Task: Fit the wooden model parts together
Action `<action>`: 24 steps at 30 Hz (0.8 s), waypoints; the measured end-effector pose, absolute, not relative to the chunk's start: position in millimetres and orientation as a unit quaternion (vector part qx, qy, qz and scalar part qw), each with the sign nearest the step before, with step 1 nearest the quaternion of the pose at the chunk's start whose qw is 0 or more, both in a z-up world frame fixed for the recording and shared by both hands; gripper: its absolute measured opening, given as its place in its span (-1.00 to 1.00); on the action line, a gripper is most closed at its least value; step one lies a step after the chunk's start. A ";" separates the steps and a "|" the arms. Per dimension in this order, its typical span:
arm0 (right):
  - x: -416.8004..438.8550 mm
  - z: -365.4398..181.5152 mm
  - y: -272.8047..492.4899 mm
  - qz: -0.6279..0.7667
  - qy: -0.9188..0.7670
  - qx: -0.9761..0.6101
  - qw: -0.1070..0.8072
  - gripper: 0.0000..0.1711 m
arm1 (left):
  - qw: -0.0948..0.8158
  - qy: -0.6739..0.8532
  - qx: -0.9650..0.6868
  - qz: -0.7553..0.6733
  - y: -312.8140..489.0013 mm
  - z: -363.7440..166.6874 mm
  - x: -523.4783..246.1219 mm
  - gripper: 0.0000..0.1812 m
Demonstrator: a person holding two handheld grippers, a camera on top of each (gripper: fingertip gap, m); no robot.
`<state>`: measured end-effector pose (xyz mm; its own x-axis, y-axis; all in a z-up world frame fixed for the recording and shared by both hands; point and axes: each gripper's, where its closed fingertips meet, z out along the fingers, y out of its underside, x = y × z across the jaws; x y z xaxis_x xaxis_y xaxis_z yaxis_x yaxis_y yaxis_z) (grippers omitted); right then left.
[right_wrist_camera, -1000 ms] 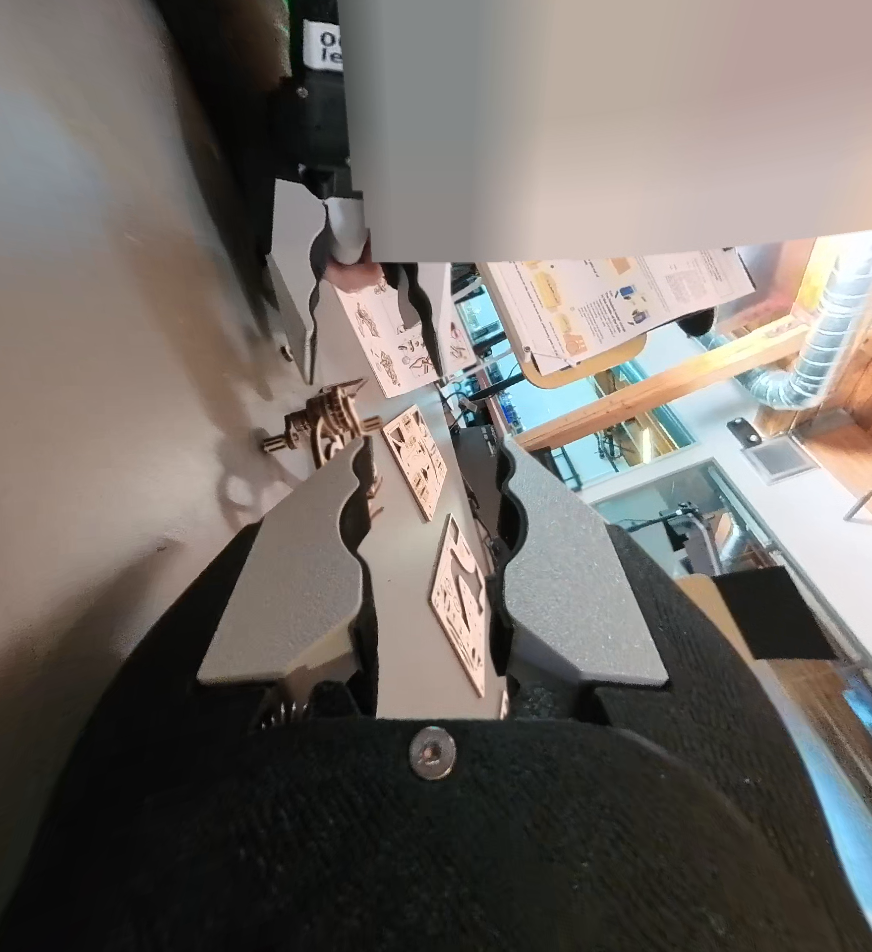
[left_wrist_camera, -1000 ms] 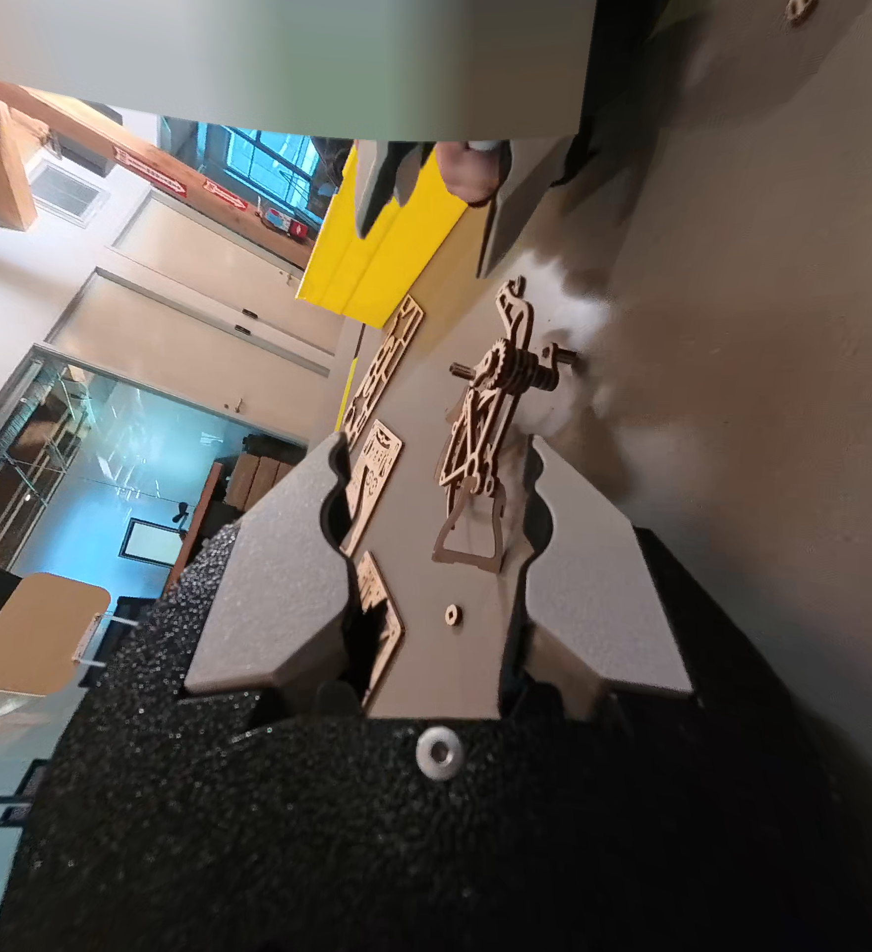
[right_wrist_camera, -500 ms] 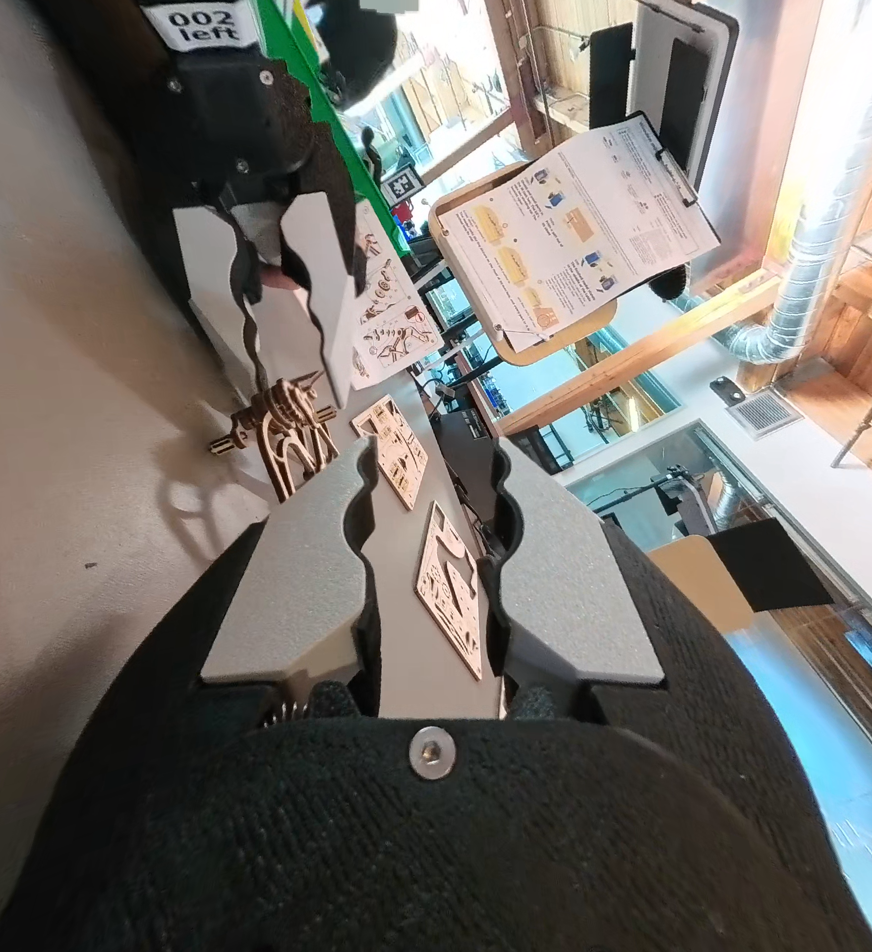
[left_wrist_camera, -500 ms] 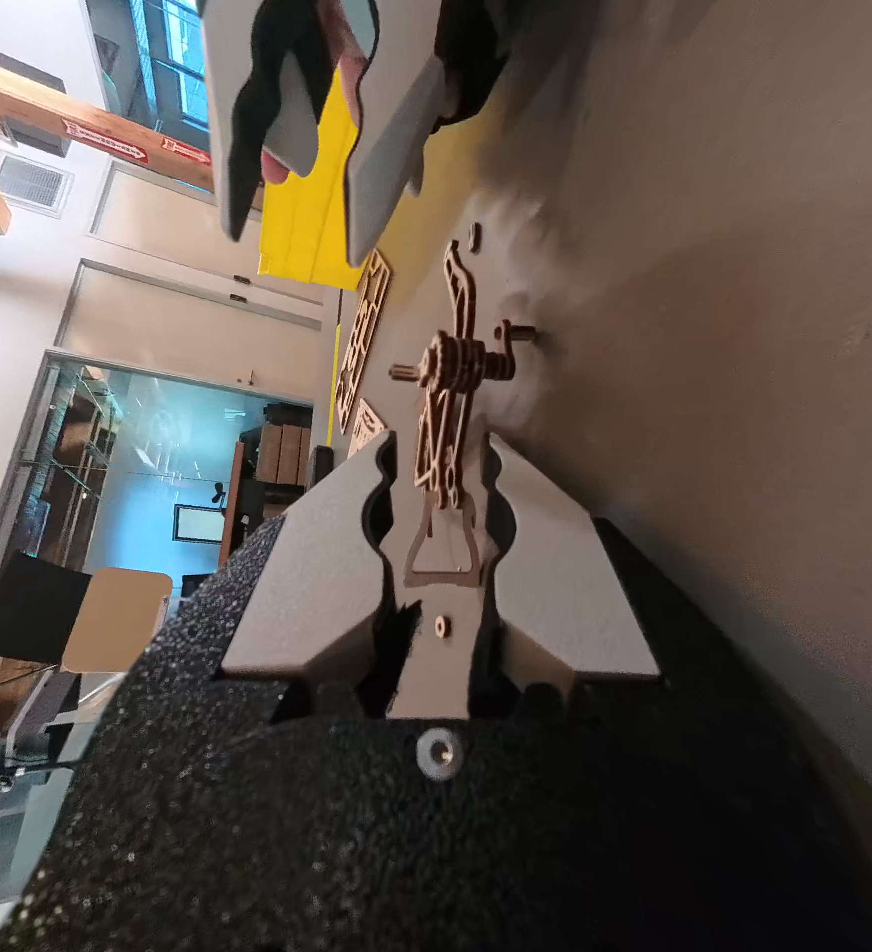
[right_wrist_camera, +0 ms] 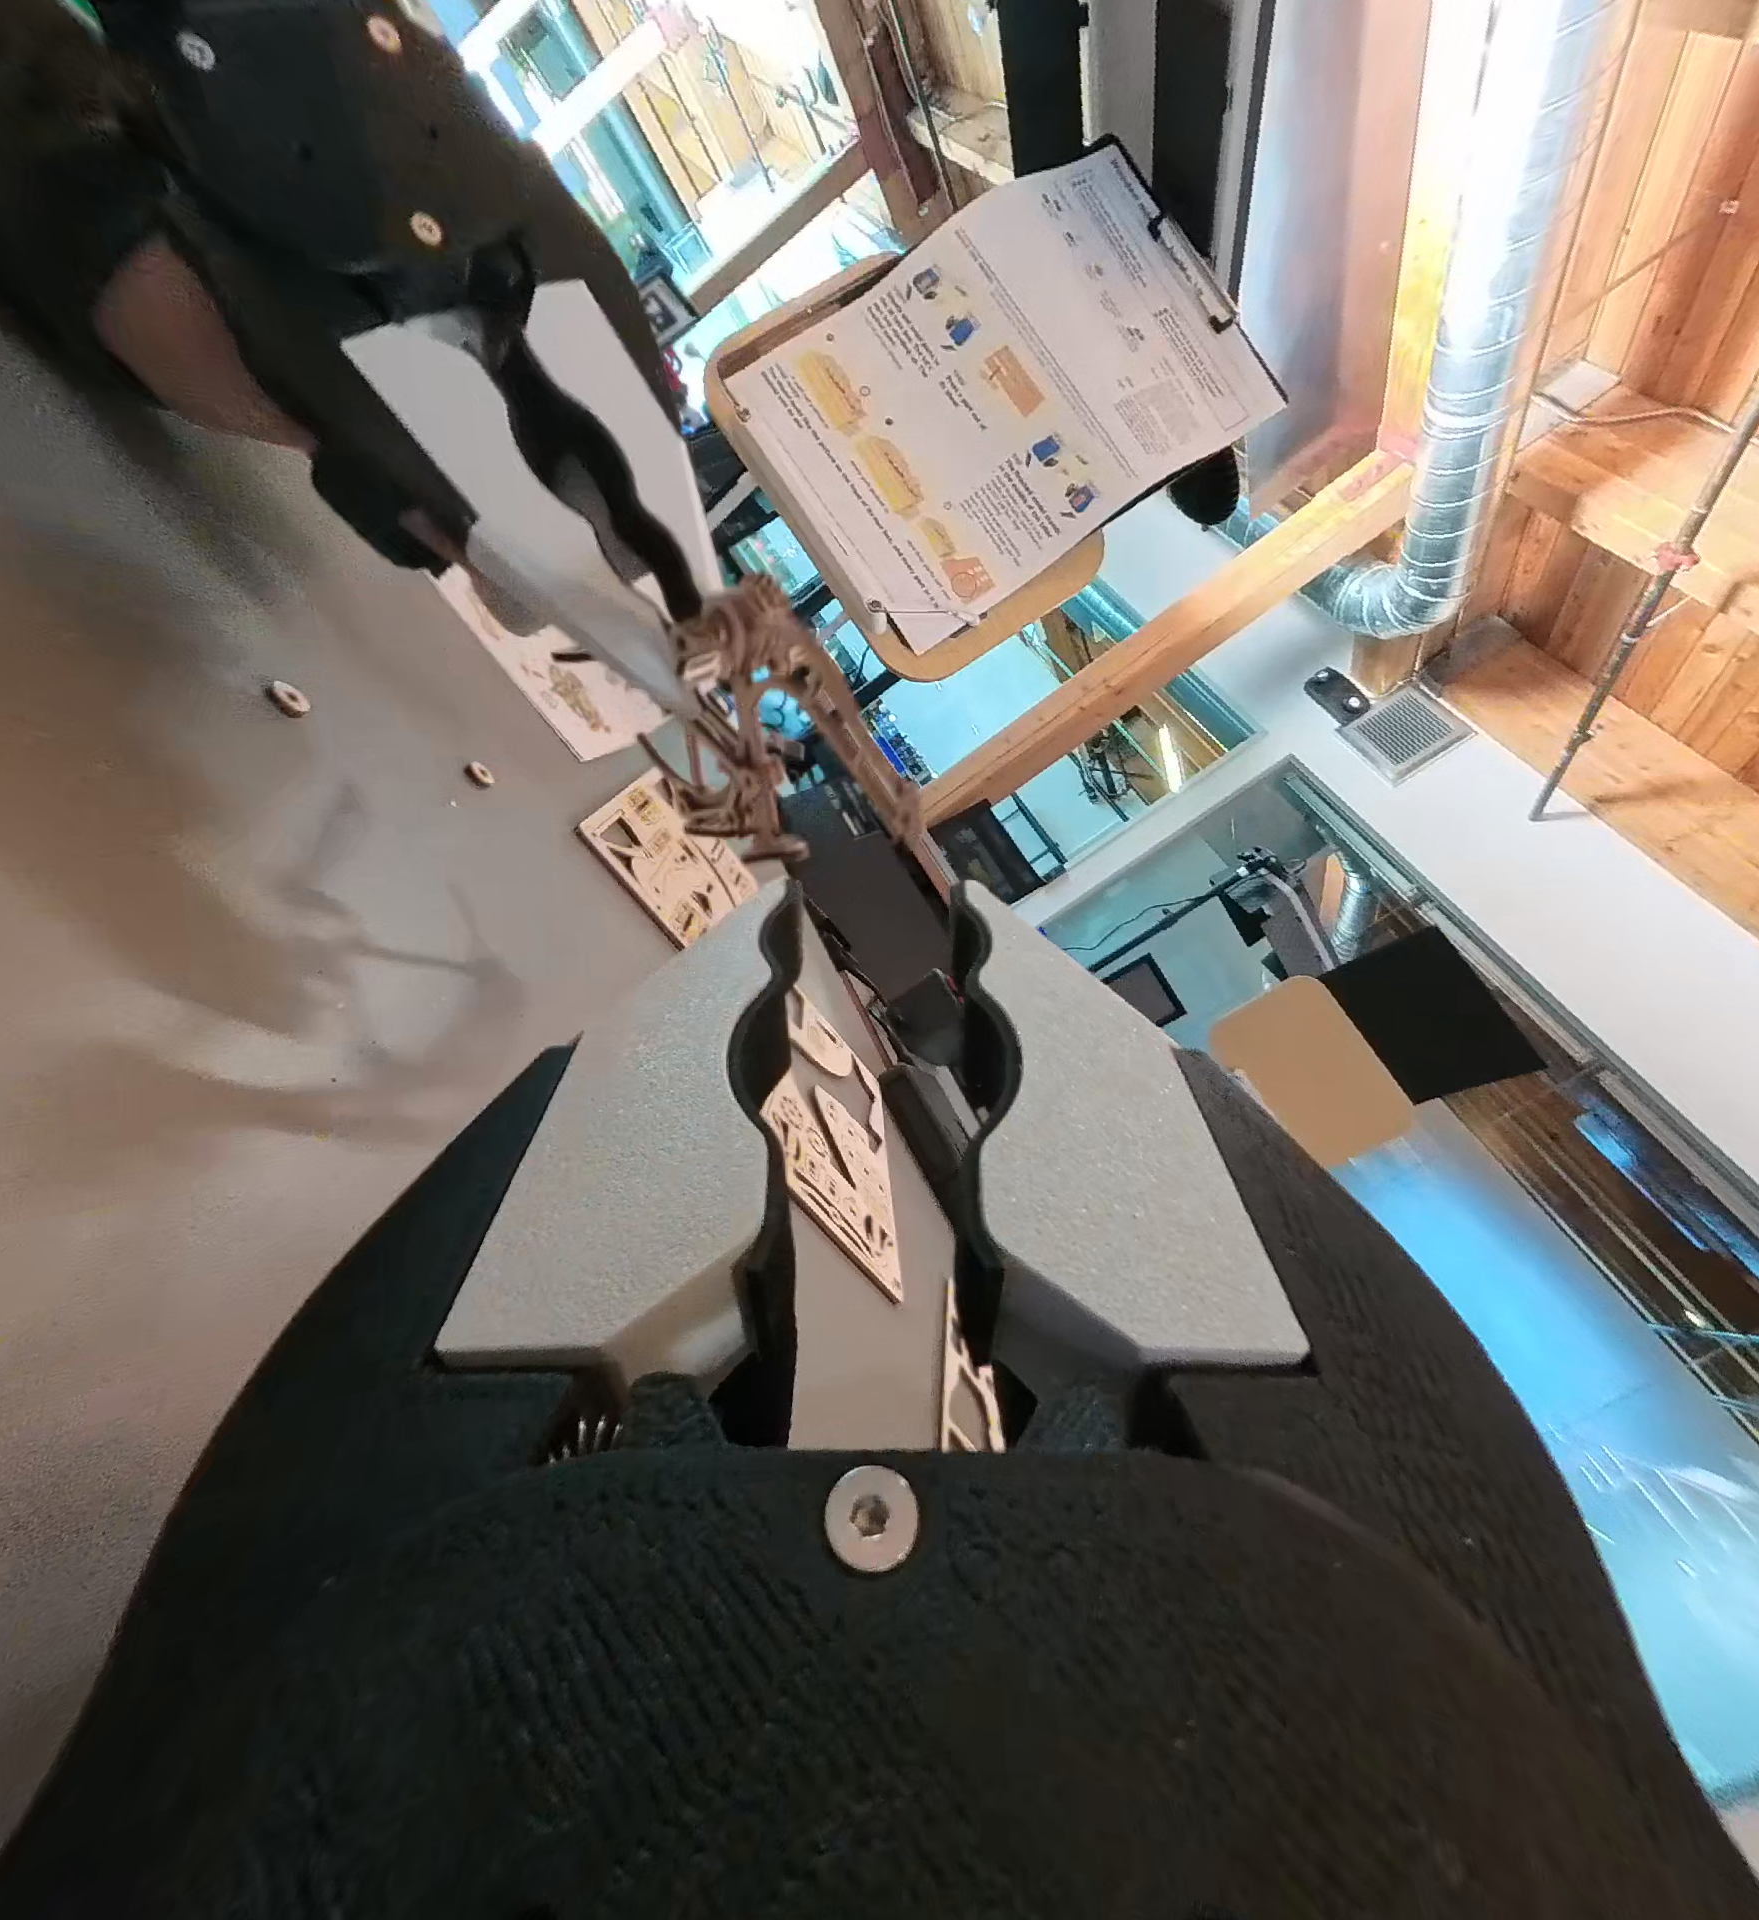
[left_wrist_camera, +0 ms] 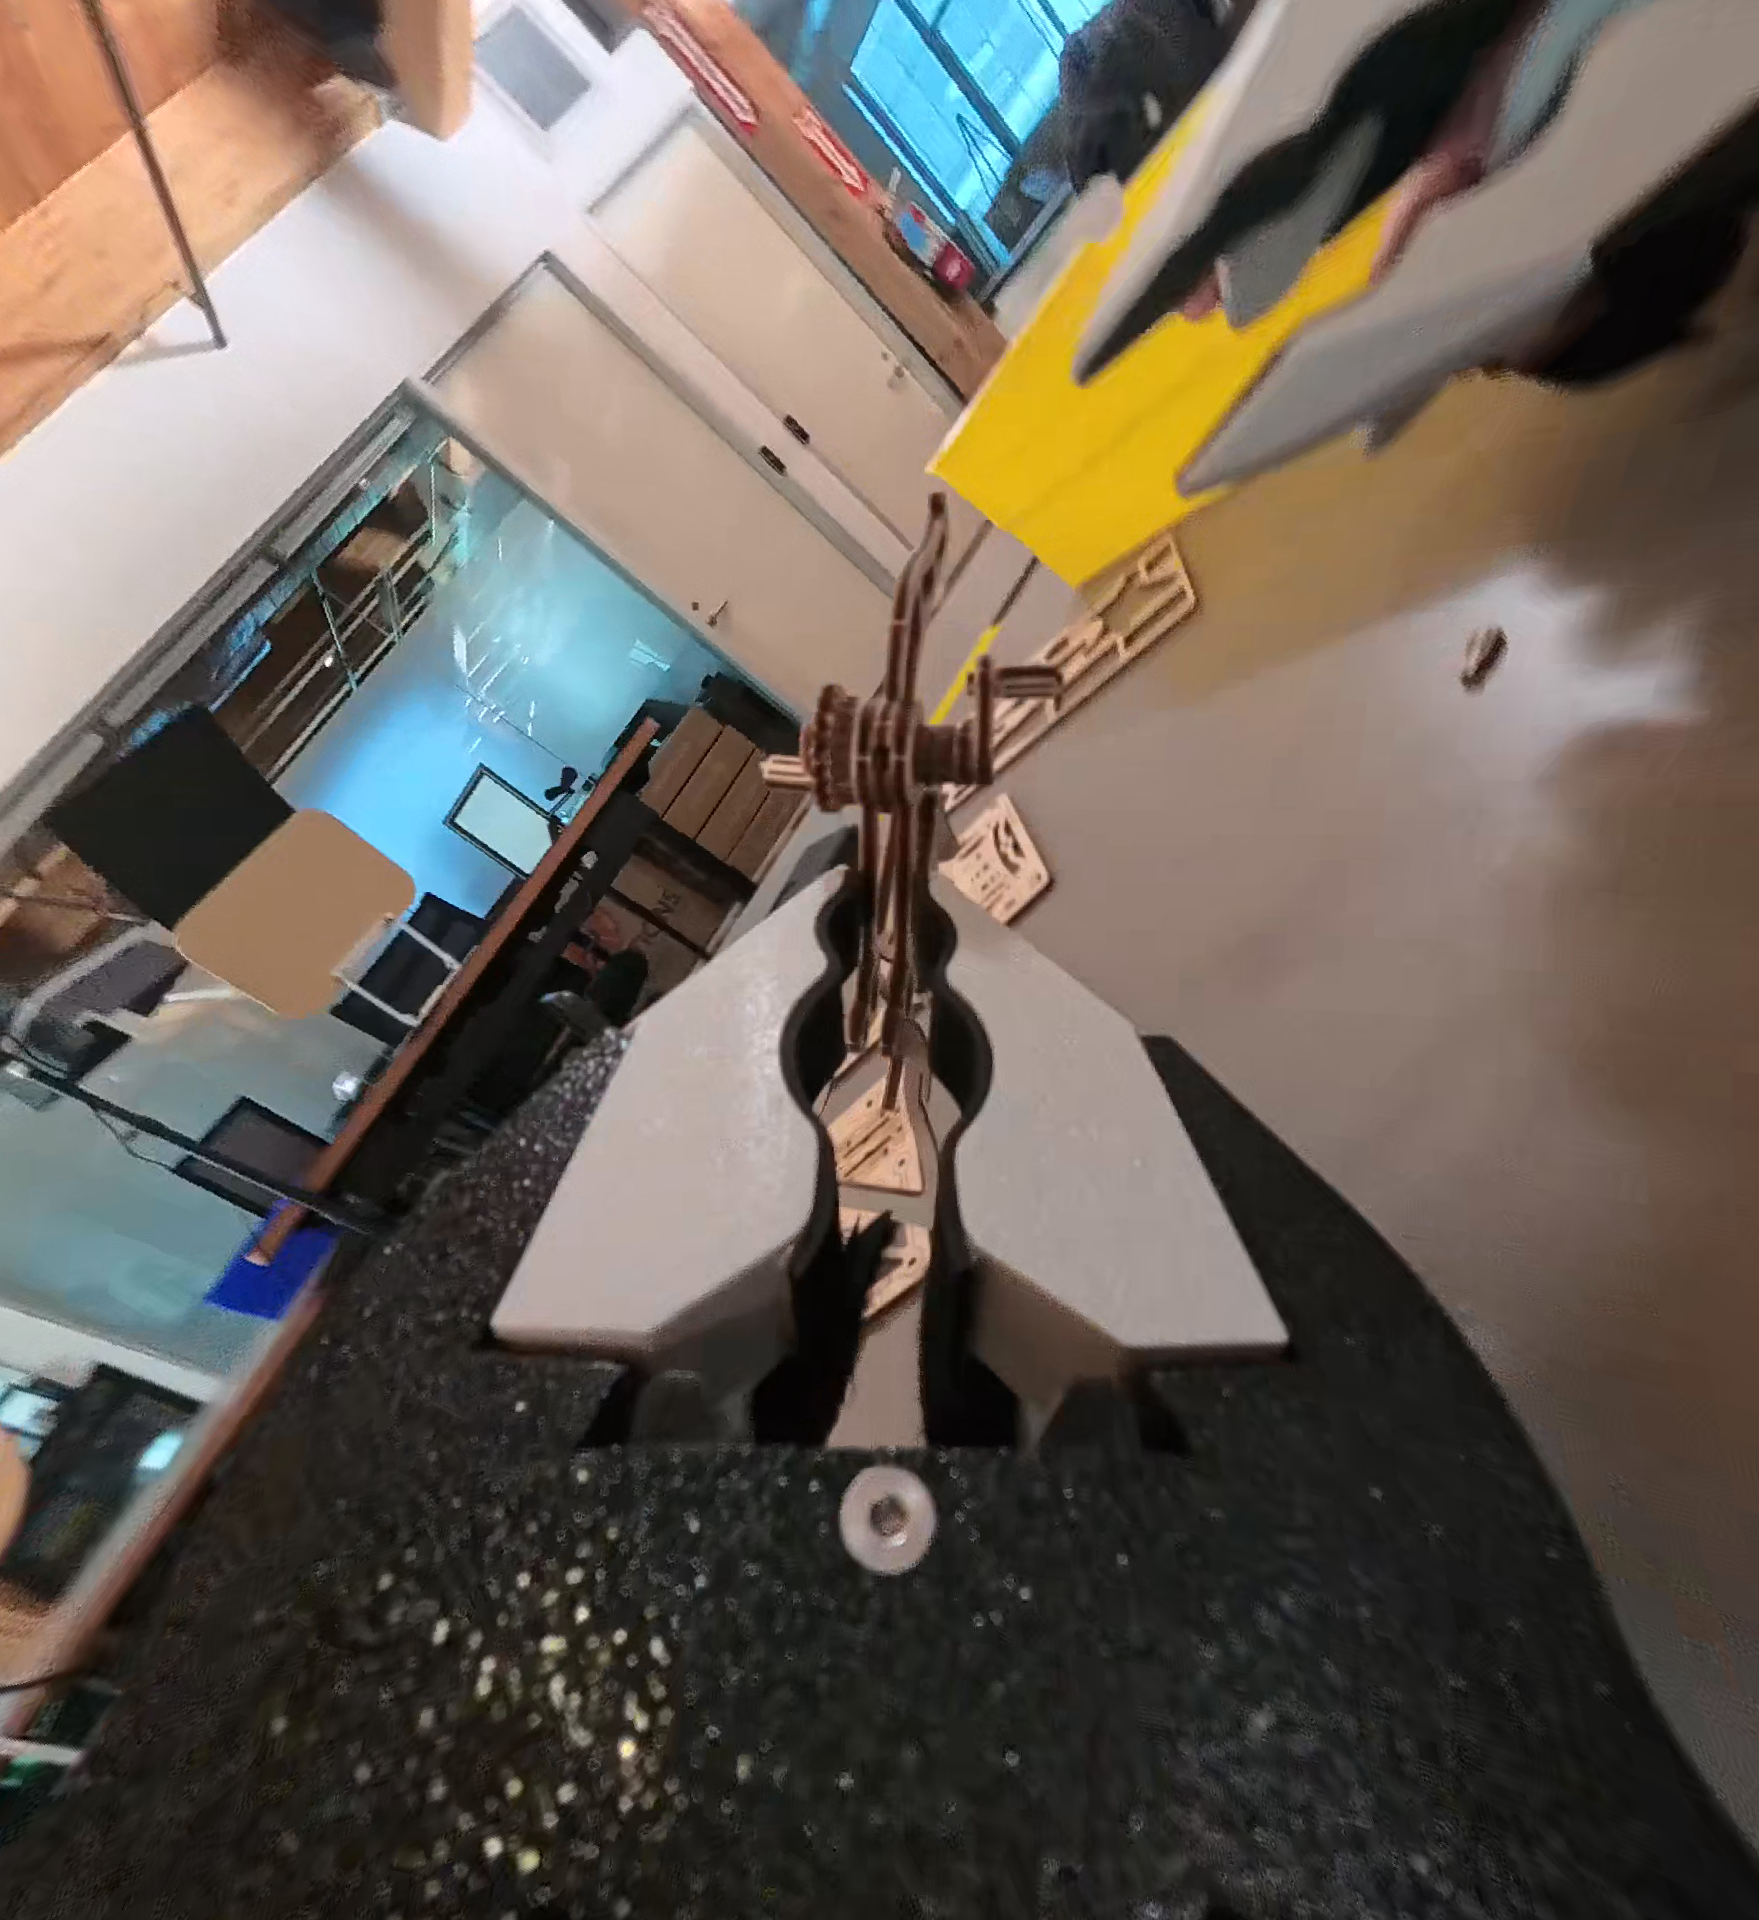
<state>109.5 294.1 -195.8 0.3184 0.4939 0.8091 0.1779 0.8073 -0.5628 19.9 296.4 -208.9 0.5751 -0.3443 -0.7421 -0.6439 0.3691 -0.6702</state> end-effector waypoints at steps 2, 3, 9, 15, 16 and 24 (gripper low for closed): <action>111.5 -193.9 295.4 0.105 -0.568 -0.297 0.760 -0.69 | 0.710 0.420 -0.560 0.078 294.9 -199.5 18.7 -0.92; 112.5 -193.0 296.1 0.106 -0.565 -0.299 0.761 -0.69 | 0.717 0.407 -0.562 0.065 293.8 -195.5 18.9 -0.92; 116.0 -191.3 298.2 0.110 -0.558 -0.308 0.763 -0.69 | 0.735 0.377 -0.562 0.047 290.6 -184.2 21.8 -0.93; 115.2 -193.5 299.0 0.110 -0.562 -0.309 0.759 -0.69 | 0.743 0.368 -0.555 0.070 292.5 -180.8 15.1 -0.93; 115.2 -193.6 299.3 0.111 -0.562 -0.309 0.759 -0.69 | 0.744 0.366 -0.555 0.070 292.9 -180.2 14.0 -0.93; 115.1 -194.9 300.2 0.116 -0.563 -0.313 0.756 -0.68 | 0.749 0.355 -0.557 0.050 293.5 -177.9 11.4 -0.92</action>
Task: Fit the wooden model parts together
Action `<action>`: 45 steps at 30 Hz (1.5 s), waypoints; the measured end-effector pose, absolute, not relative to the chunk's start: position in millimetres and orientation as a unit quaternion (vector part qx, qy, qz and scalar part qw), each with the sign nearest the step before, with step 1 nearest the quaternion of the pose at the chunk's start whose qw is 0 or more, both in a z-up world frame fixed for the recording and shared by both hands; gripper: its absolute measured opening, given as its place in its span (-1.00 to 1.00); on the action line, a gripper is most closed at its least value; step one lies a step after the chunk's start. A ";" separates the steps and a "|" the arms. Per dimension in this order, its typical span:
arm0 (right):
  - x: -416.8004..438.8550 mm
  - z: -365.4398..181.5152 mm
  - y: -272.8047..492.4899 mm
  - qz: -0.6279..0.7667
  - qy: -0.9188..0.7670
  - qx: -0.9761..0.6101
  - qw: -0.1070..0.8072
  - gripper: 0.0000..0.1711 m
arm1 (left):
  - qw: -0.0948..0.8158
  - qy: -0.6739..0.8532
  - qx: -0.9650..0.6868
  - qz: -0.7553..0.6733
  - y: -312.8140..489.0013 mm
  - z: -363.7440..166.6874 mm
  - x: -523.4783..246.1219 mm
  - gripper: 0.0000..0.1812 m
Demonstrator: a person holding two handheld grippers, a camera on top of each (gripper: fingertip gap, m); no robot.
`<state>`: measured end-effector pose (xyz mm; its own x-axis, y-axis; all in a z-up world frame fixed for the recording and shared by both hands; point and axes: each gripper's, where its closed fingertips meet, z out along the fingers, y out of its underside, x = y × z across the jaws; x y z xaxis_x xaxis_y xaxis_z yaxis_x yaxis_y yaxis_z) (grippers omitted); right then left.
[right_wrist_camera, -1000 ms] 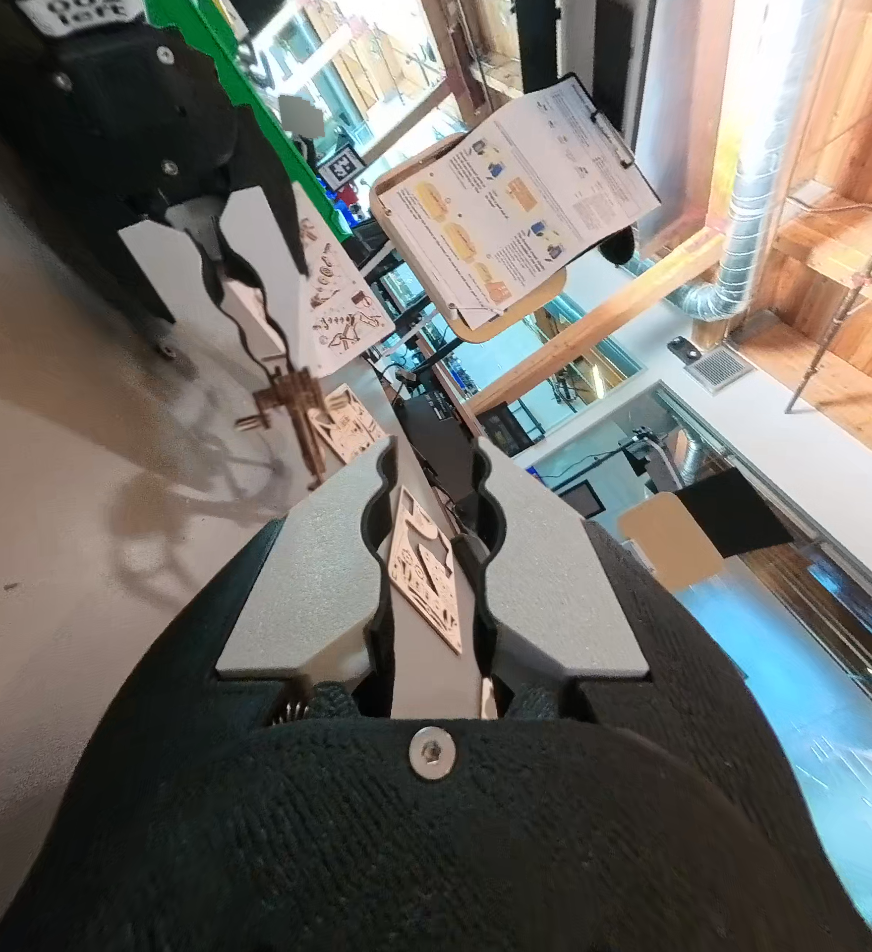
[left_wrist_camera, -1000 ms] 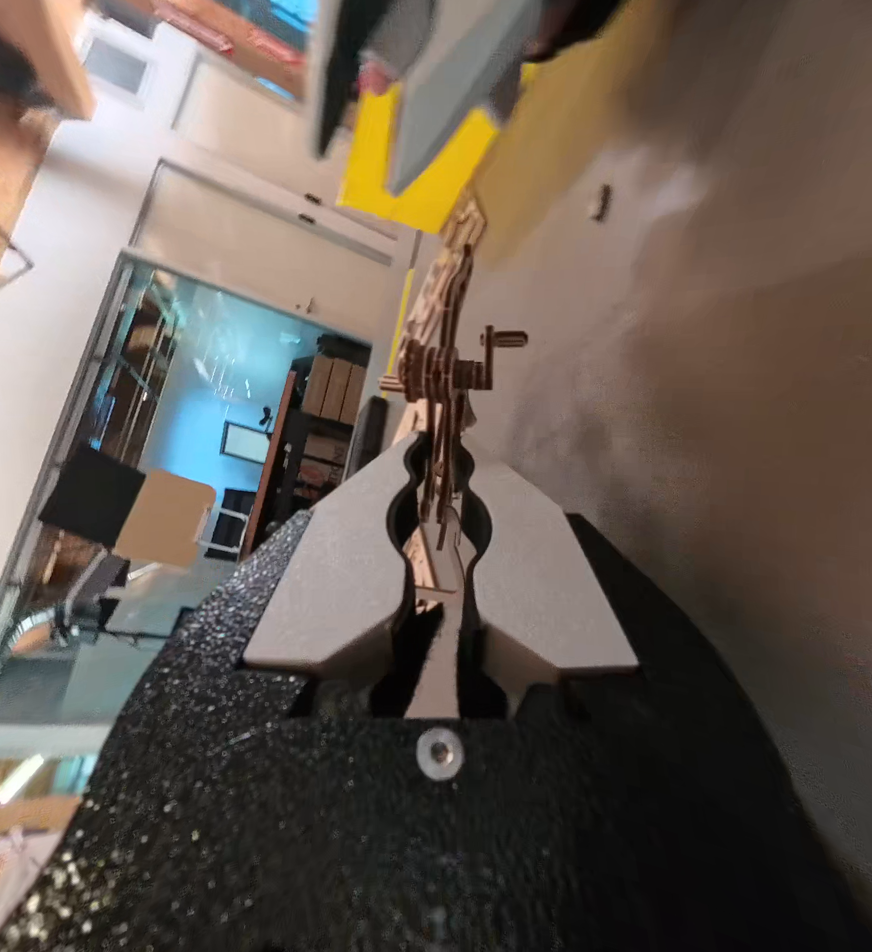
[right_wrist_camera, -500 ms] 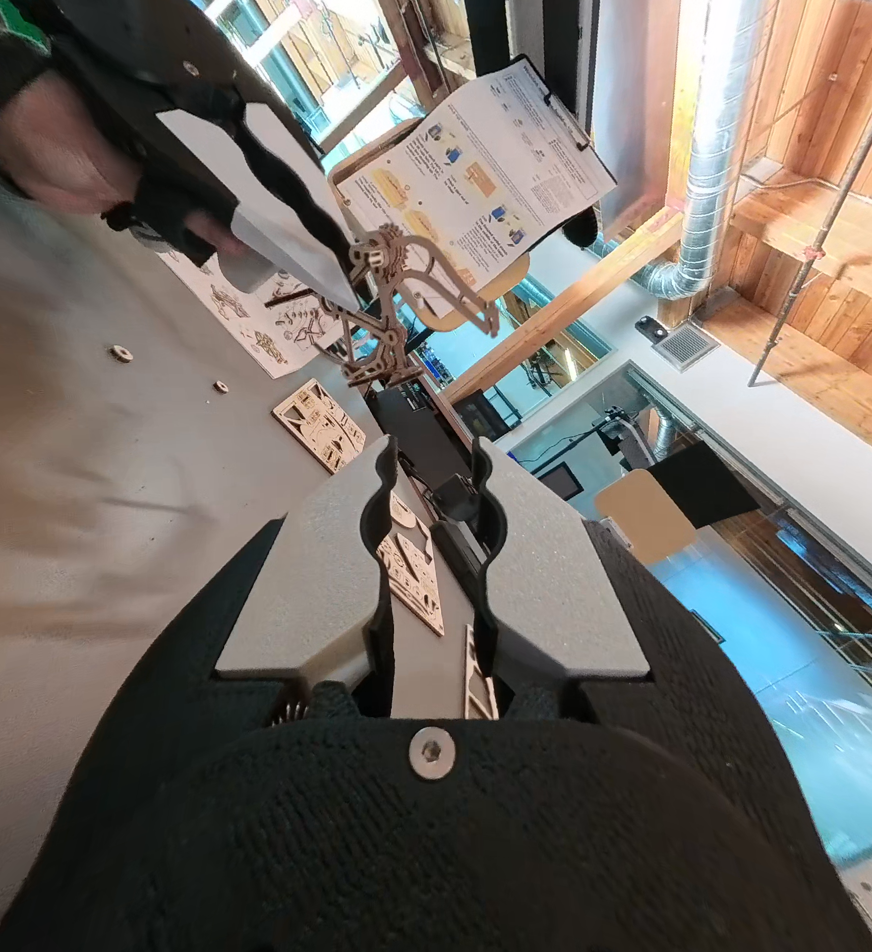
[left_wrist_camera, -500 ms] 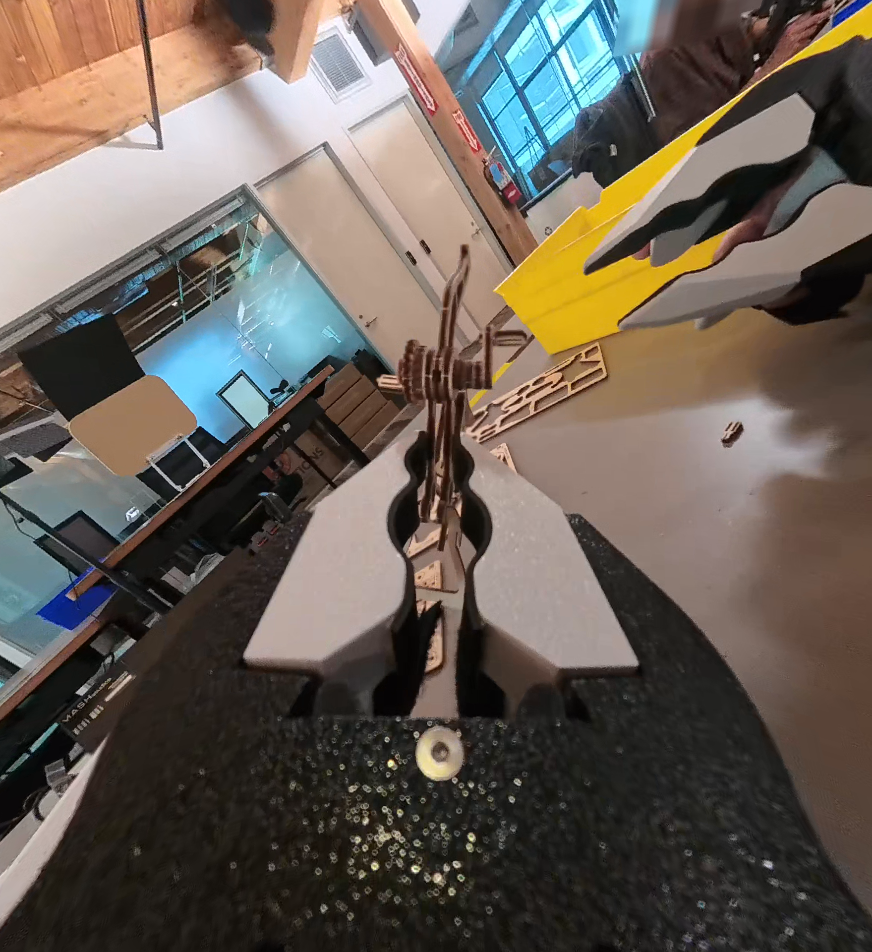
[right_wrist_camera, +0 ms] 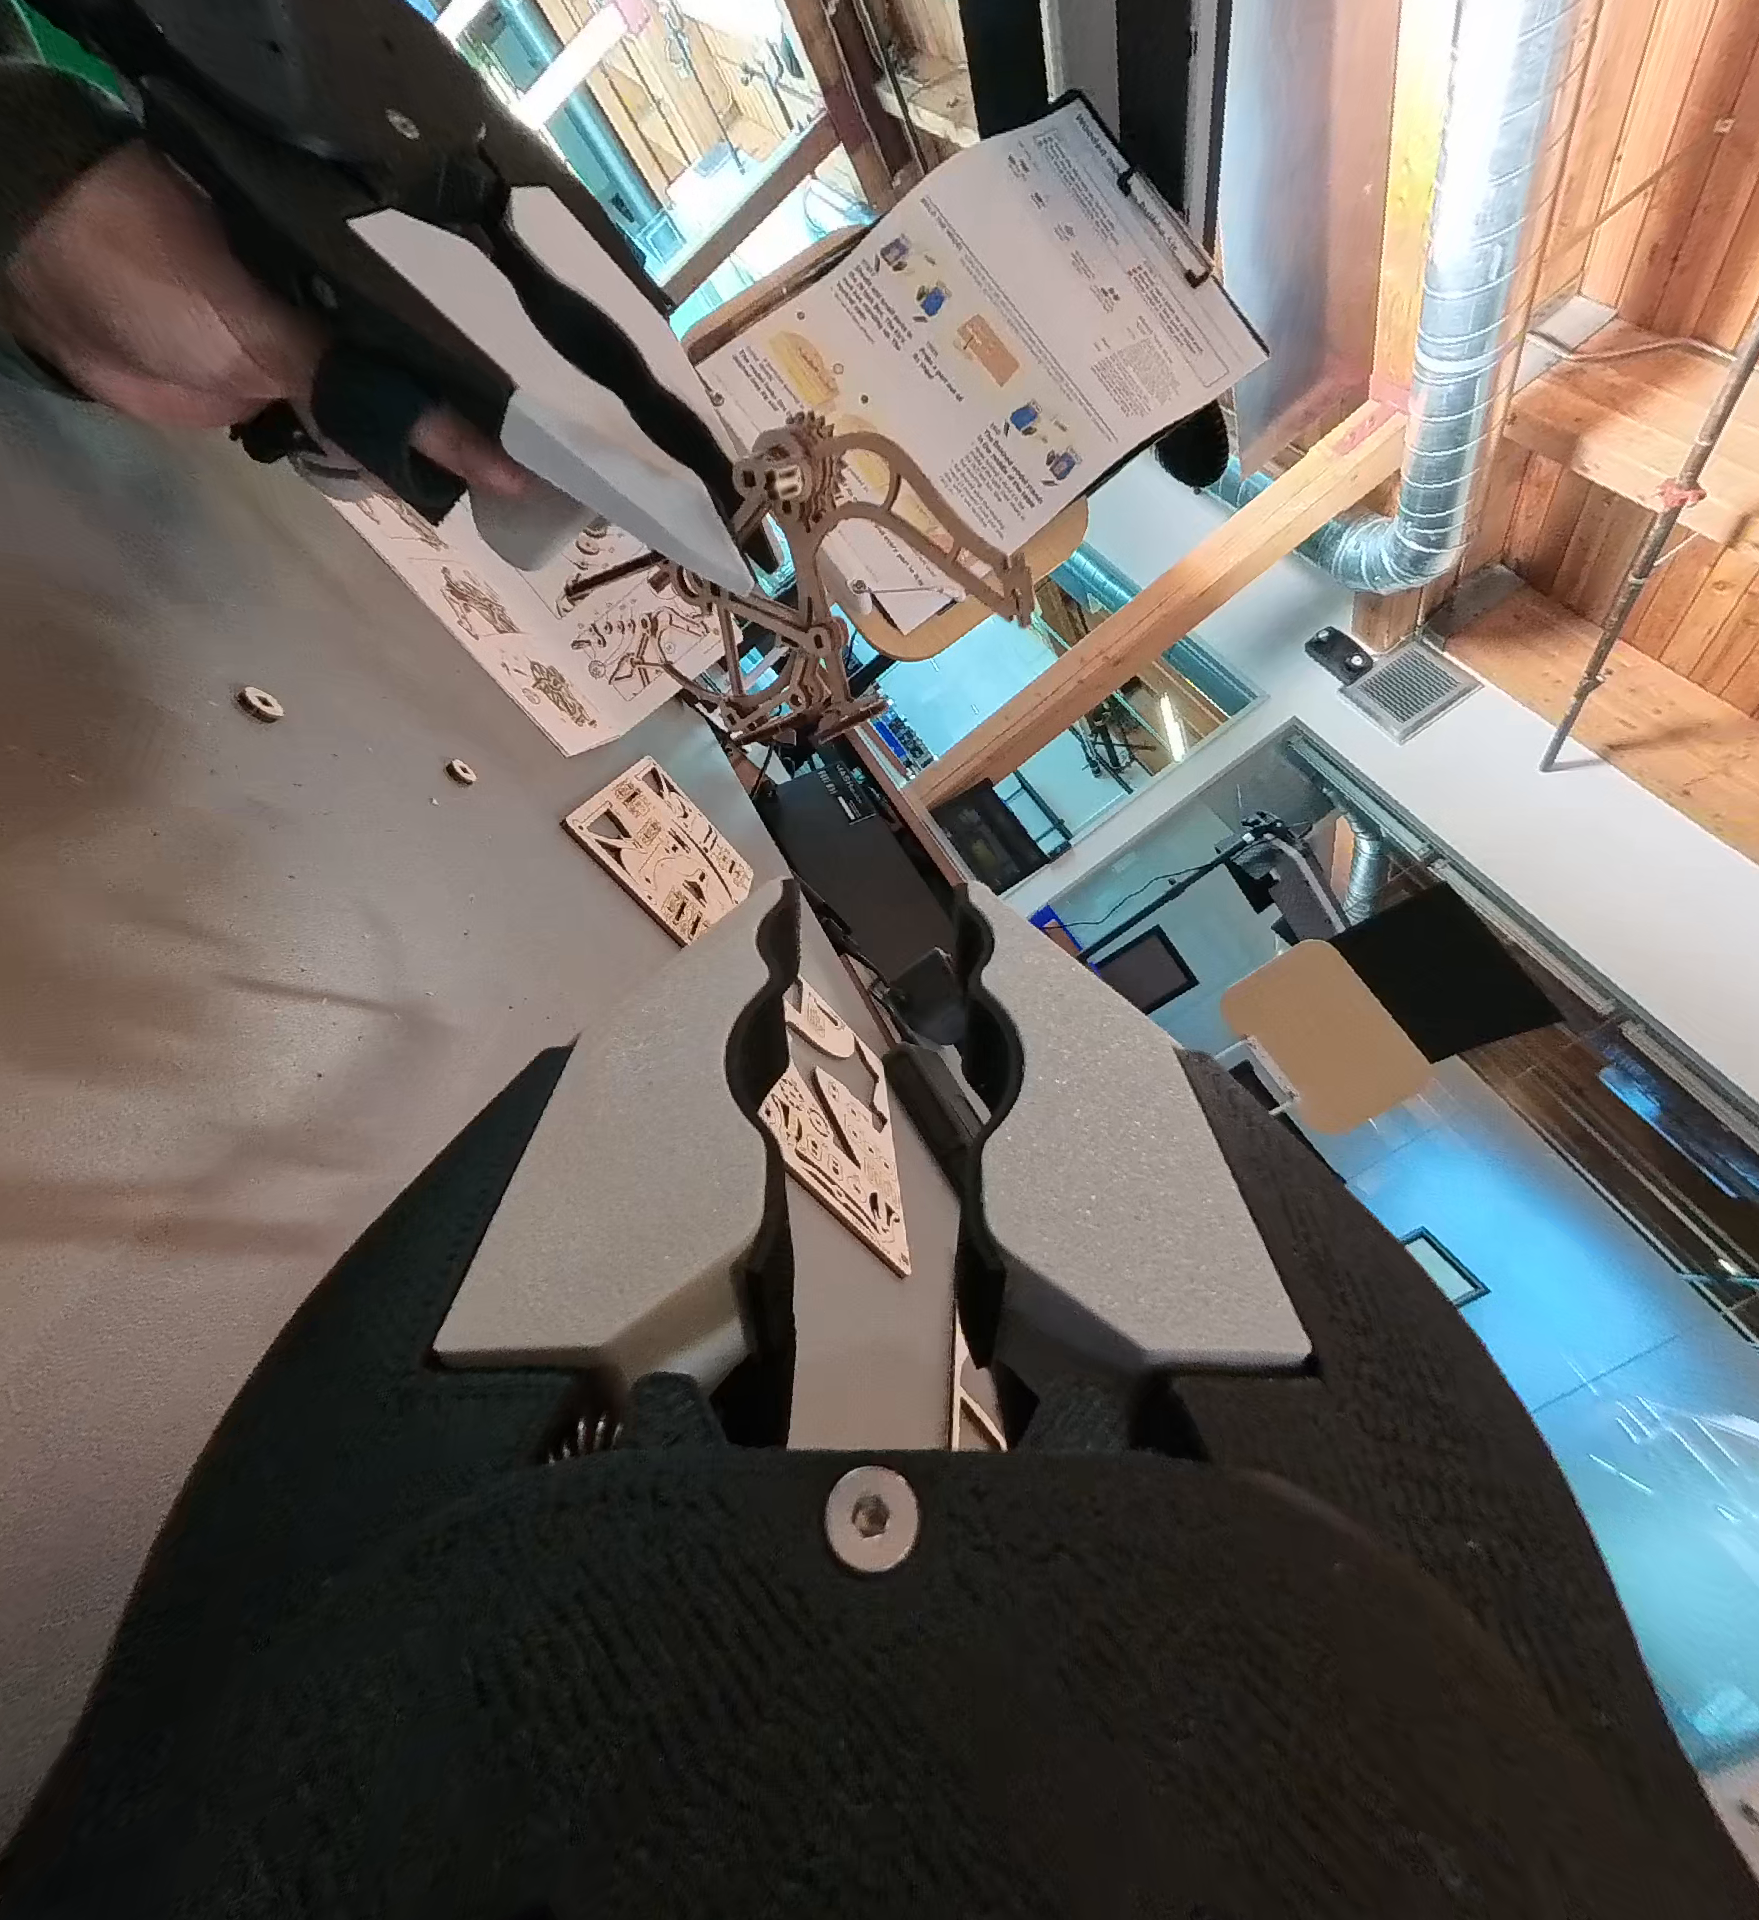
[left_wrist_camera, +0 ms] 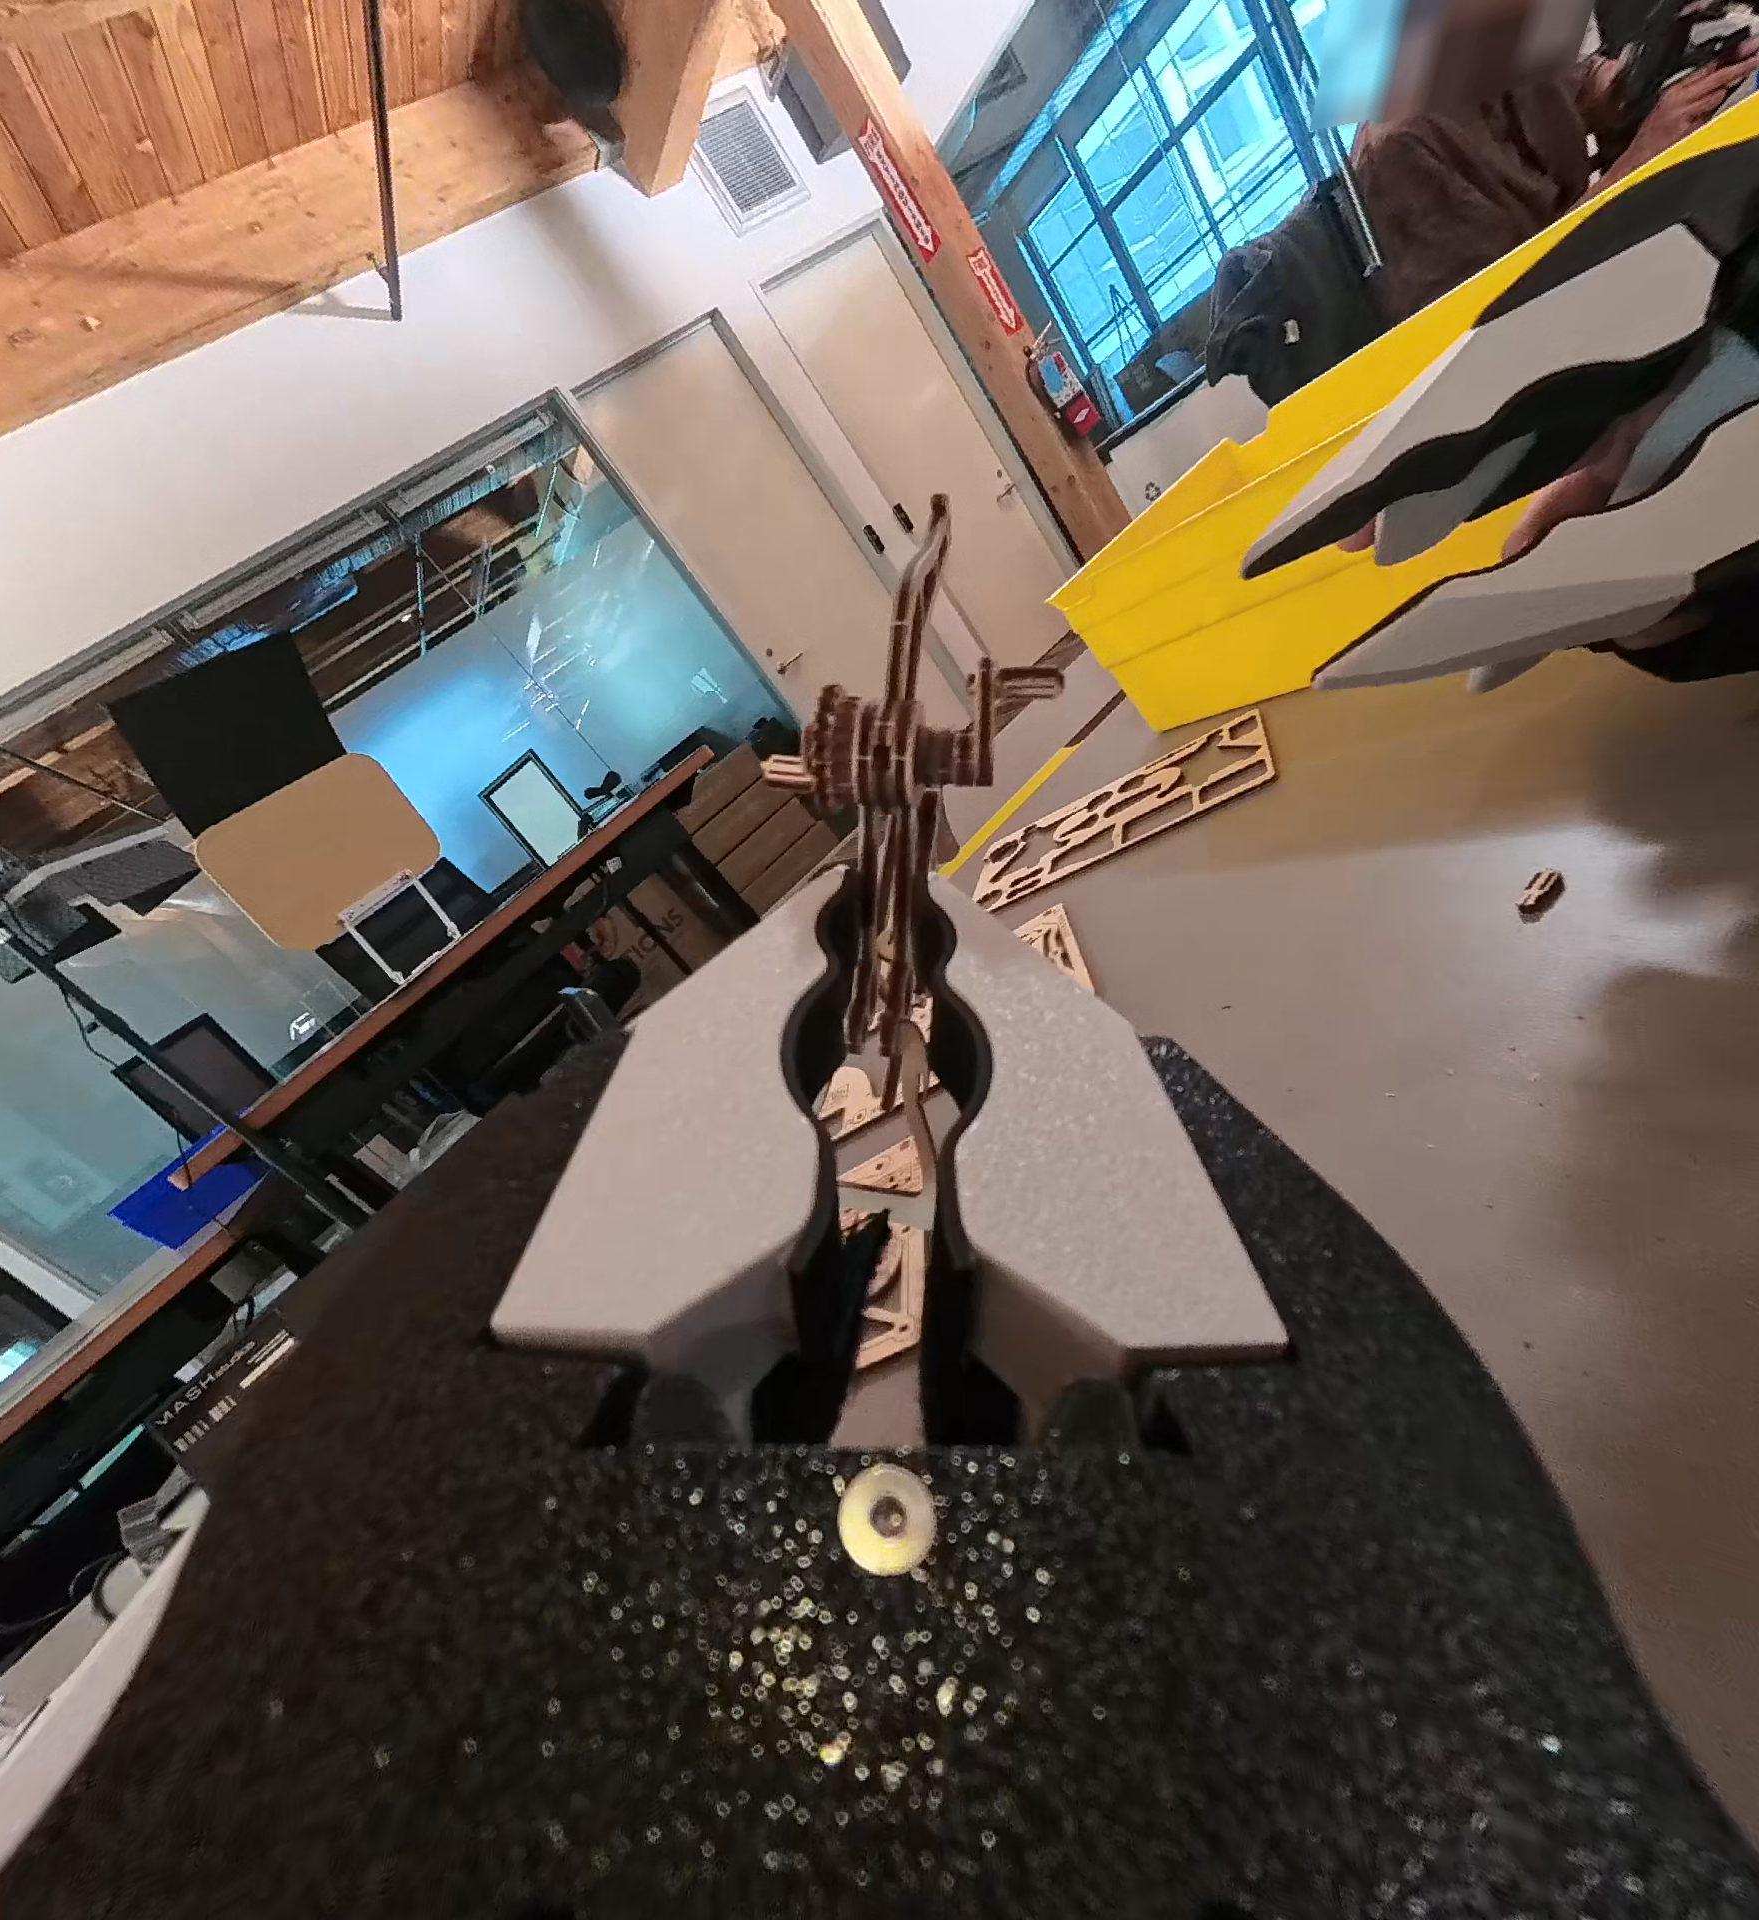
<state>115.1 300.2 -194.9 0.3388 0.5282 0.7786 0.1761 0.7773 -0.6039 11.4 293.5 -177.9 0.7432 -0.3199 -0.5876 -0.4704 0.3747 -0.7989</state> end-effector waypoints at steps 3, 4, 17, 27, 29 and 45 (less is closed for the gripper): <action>115.4 -194.0 300.9 0.122 -0.560 -0.317 0.756 -0.68 | 0.751 0.350 -0.559 0.032 292.6 -176.5 12.0 -0.92; 115.8 -193.1 301.4 0.126 -0.556 -0.319 0.757 -0.68 | 0.754 0.354 -0.554 0.011 289.6 -175.6 15.6 -0.92; 110.1 -178.5 285.8 0.298 -0.503 -0.384 0.715 -0.63 | 0.731 0.358 -0.533 -0.231 266.8 -169.4 36.4 -0.93; 87.2 -166.3 250.3 0.470 -0.463 -0.425 0.620 -0.52 | 0.687 0.381 -0.501 -0.364 242.3 -164.4 54.2 -0.93; 88.6 -165.9 250.0 0.460 -0.464 -0.418 0.631 -0.52 | 0.691 0.381 -0.506 -0.350 244.1 -165.3 53.3 -0.93; 91.3 -196.1 220.8 0.095 -0.680 -0.249 0.683 -0.49 | 0.624 0.592 -0.499 0.108 261.1 -234.1 59.6 -0.93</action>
